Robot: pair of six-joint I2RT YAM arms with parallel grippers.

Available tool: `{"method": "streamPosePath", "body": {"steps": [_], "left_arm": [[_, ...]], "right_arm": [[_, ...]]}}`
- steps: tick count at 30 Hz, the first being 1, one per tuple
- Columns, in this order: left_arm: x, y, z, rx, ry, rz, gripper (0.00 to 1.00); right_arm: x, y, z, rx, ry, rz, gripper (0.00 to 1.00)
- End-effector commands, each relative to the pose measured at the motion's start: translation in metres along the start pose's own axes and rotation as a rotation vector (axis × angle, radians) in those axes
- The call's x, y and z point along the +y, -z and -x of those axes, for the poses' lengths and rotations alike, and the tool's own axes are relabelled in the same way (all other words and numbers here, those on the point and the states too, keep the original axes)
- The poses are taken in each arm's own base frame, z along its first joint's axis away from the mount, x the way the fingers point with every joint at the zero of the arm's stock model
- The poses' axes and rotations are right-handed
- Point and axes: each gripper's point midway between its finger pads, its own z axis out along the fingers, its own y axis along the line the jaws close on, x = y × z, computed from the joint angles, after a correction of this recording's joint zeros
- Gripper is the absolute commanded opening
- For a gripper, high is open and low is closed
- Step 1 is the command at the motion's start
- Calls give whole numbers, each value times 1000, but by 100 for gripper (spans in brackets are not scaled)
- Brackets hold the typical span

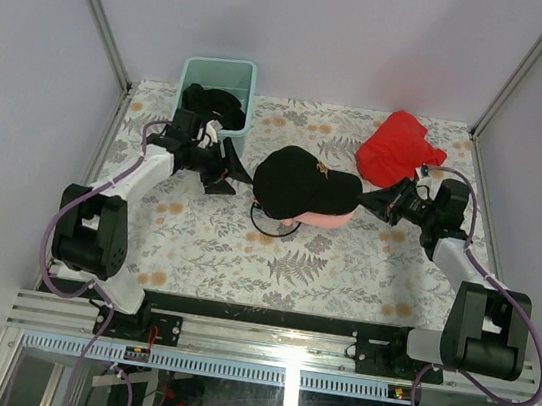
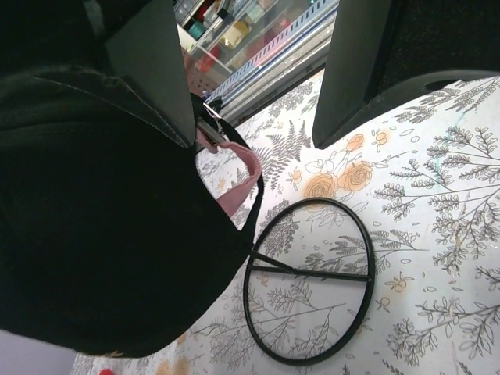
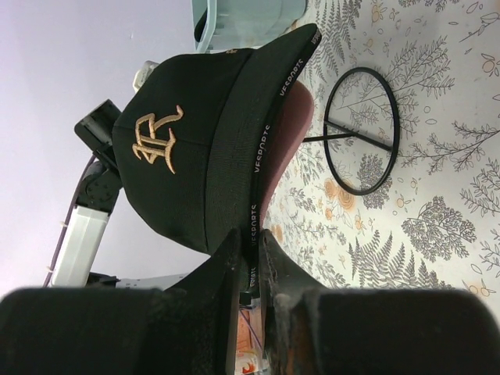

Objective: Stack the hats

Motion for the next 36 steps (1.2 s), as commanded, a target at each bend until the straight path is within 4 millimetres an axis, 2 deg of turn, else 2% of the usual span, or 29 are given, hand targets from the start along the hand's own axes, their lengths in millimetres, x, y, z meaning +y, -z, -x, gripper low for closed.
{"method": "streamPosePath", "body": {"steps": [1,5,9,10,11,13,14,18,22,27,30,36], "left_arm": [[3,-13,-11,25,-35,-11,62],[14,-25,-16,33,-51,44,62],[29,-19,-16,-43,-35,120,60],[31,-15,-17,-73,-25,129,58],[37,-12,-22,-93,-5,142,53],[37,-4,-27,-150,14,126,44],[36,-3,-30,-167,18,109,43],[29,-10,-35,-172,25,49,51],[9,-14,-18,-224,14,-2,63],[2,-23,-4,-220,-3,1,64],[6,-31,-1,-209,6,7,64],[1,-42,-1,-191,5,-13,65]], "right_arm": [[19,2,3,13,30,47,0],[24,1,6,10,24,61,0],[28,1,9,10,23,65,0],[28,1,9,10,22,65,0],[28,0,10,10,20,64,0],[28,0,11,7,16,63,0],[28,0,11,6,15,63,0],[31,1,10,12,16,67,0],[29,2,7,18,15,62,0],[30,2,7,16,17,64,0],[31,3,7,15,20,66,0],[32,4,5,17,19,66,0]]}}
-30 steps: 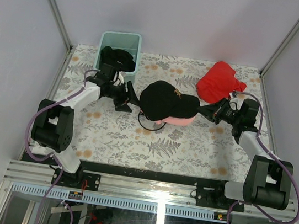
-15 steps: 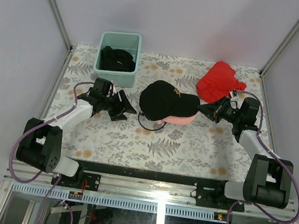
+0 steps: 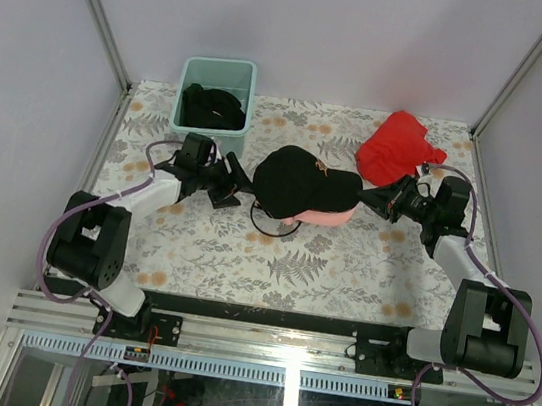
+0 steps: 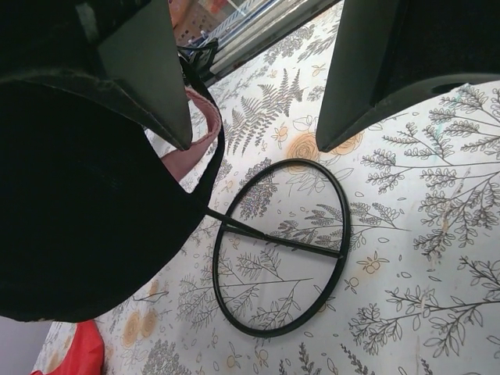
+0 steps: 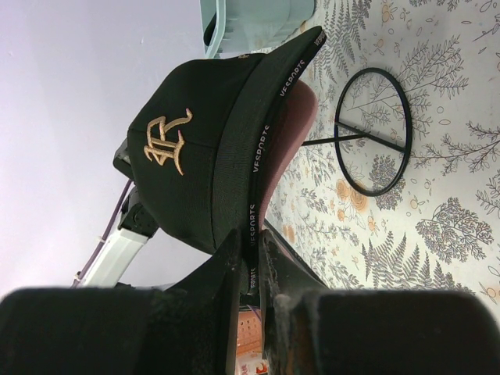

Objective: Stack the hats

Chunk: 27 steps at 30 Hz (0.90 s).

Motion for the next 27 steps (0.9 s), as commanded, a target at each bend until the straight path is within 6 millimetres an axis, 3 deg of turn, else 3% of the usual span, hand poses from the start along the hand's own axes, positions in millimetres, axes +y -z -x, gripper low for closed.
{"method": "streamPosePath", "body": {"steps": [1,6,13,17,23,27], "left_arm": [[-24,-9,11,-24,-48,-62,65],[-26,-26,2,18,-62,-54,65],[-33,-34,0,39,-96,-48,64],[-10,-41,0,53,-140,43,55],[43,-48,3,83,-162,190,36],[73,-43,15,81,-135,240,27]], "right_arm": [[24,5,0,17,59,54,0],[22,4,-1,23,52,49,0],[17,4,-2,23,40,39,0],[18,6,3,11,38,37,0],[12,16,15,-19,40,18,0],[2,20,18,-13,64,-33,0]]}}
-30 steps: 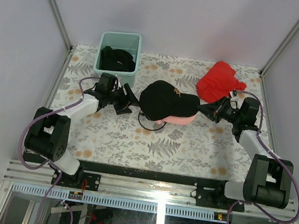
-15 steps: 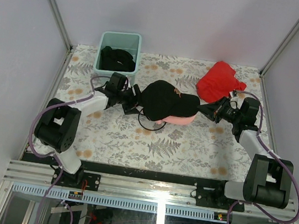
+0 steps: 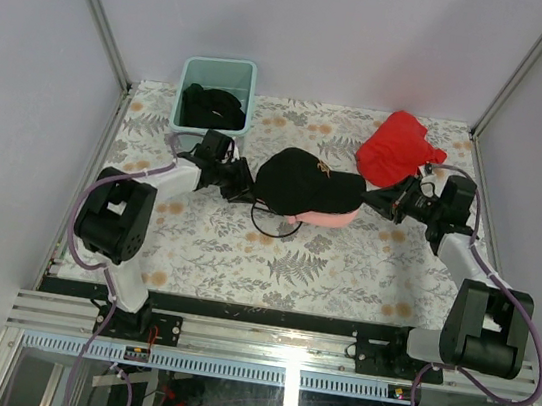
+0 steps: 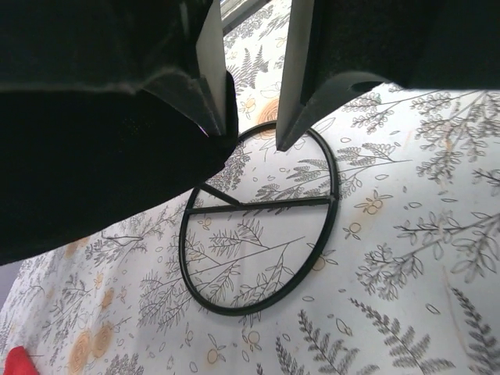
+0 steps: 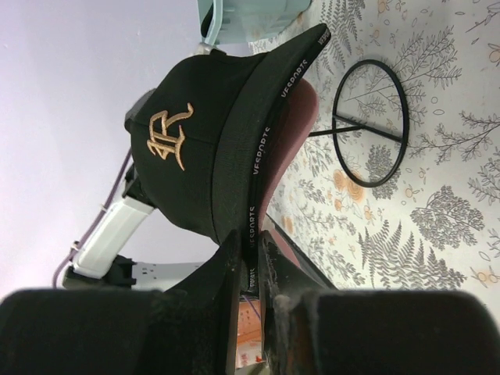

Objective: Stack the hats

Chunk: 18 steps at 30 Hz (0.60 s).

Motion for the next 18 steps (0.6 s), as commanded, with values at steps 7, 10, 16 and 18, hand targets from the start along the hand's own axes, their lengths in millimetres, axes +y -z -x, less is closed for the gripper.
{"method": "streamPosePath", "body": {"steps": [7,10,16,18], "left_arm": [[88,15,20,-12,38,204,24],[101,28,35,-41,79,202,23],[87,41,46,-49,77,154,25],[70,45,46,-54,83,93,27]], "right_arm": [[-11,12,15,4,122,-141,0],[-26,16,20,10,159,-240,0],[-42,19,26,13,221,-353,0],[-40,18,24,19,227,-346,0]]}}
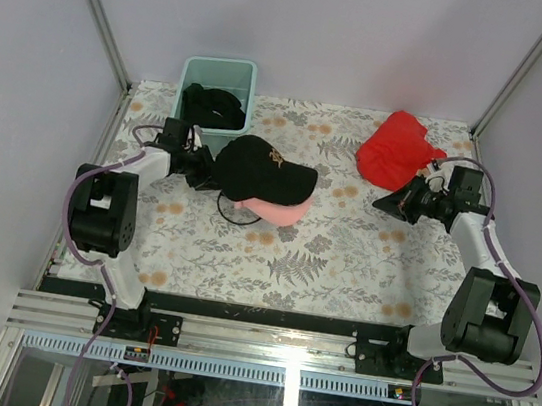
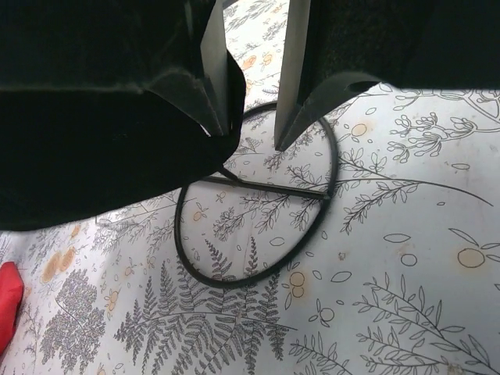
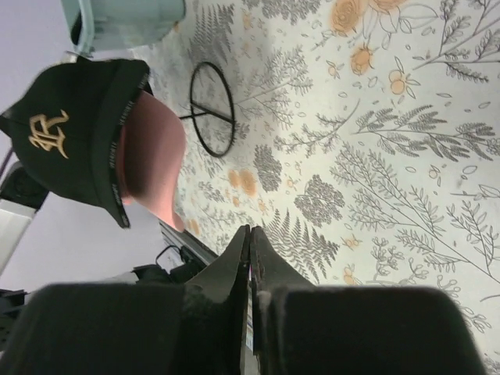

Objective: Stack the hats

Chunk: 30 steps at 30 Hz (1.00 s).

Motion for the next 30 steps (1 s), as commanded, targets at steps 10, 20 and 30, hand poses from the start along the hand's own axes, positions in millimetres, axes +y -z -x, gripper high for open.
{"method": "streamPosePath", "body": {"steps": [10,20,30], "left_arm": [[-40,16,-17,29,-25,-68,37],[-33,17,-29,40,-10,-52,44],[-1,3,-45,76,2,29,37]], "right_arm": [[52,1,-8,-26,13,242,49],[85,-41,-52,29,-140,374,79],[71,-96,-67,15,-233,335,91]]}}
